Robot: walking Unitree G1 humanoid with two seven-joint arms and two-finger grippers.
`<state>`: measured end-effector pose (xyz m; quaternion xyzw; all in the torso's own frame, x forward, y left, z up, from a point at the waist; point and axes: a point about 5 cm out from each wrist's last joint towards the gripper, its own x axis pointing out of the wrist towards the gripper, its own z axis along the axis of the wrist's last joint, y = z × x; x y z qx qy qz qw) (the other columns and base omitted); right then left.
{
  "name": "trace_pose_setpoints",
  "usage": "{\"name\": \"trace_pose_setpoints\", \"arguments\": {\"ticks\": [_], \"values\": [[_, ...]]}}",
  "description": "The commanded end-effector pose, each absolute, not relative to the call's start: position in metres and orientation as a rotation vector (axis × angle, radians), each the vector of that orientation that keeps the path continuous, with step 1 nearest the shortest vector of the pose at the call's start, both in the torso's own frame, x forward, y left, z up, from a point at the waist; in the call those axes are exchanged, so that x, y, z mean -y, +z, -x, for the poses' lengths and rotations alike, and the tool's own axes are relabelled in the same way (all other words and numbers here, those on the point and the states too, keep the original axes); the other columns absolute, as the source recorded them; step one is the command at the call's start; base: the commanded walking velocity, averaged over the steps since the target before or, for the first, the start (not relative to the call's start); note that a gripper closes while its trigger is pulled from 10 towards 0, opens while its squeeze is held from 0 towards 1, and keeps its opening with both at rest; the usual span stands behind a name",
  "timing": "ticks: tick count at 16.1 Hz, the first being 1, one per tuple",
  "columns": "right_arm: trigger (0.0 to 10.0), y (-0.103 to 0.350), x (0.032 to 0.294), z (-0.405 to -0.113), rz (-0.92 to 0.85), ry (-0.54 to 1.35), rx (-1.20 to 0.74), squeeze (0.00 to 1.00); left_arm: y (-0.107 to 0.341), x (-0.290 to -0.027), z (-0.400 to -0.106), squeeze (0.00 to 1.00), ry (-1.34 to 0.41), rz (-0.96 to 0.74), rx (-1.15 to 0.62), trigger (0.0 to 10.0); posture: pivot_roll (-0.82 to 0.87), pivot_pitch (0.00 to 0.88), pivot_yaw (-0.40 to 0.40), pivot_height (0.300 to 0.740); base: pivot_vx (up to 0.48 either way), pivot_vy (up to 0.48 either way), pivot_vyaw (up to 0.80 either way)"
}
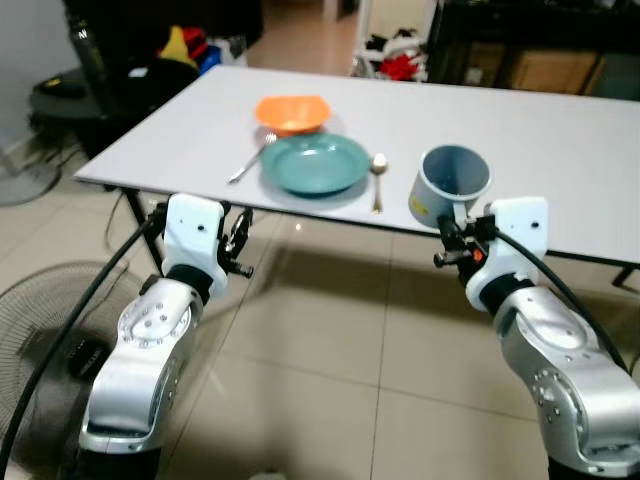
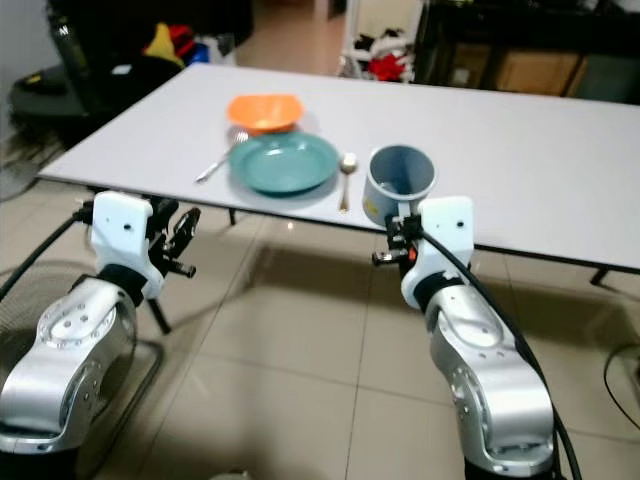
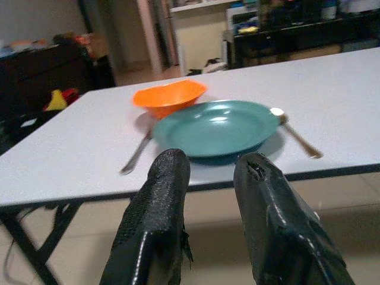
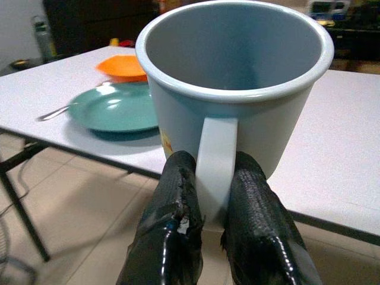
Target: Setting the table
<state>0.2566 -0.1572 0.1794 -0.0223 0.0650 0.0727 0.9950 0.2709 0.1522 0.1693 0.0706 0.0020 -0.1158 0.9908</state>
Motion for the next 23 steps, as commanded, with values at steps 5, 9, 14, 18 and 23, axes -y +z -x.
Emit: {"name": "trace_pose_setpoints", "arguments": {"ticks": [5, 9, 14, 18, 23], "values": [[10.0, 0.1832, 0.1636, -0.2594, 0.042, 0.119, -0.110, 0.00, 0.1729, -0.1471, -0.2722, 0.00, -0.257, -0.145, 0.011, 10.0, 0.07, 0.000, 0.040, 0.740, 0.365, 0.000, 0.00], [10.0, 0.1836, 0.1627, -0.2612, 0.041, 0.126, -0.106, 0.00, 0.1733, -0.1471, -0.2726, 0.00, -0.259, -0.144, 0.012, 10.0, 0.06, 0.000, 0.042, 0.740, 0.397, 0.000, 0.00], [10.0, 0.1844, 0.1619, -0.2629, 0.035, 0.133, -0.105, 0.00, 0.1738, -0.1468, -0.2744, 0.00, -0.260, -0.142, 0.014, 10.0, 0.06, 0.000, 0.044, 0.740, 0.413, 0.000, 0.00], [10.0, 0.1848, 0.1610, -0.2648, 0.032, 0.145, -0.103, 0.00, 0.1746, -0.1476, -0.2757, 0.00, -0.255, -0.143, 0.018, 10.0, 0.07, 0.000, 0.043, 0.740, 0.413, 0.000, 0.00], [10.0, 0.1849, 0.1605, -0.2667, 0.033, 0.153, -0.104, 0.00, 0.1741, -0.1468, -0.2765, 0.00, -0.257, -0.139, 0.020, 10.0, 0.07, 0.000, 0.041, 0.740, 0.414, 0.000, 0.00]]}}
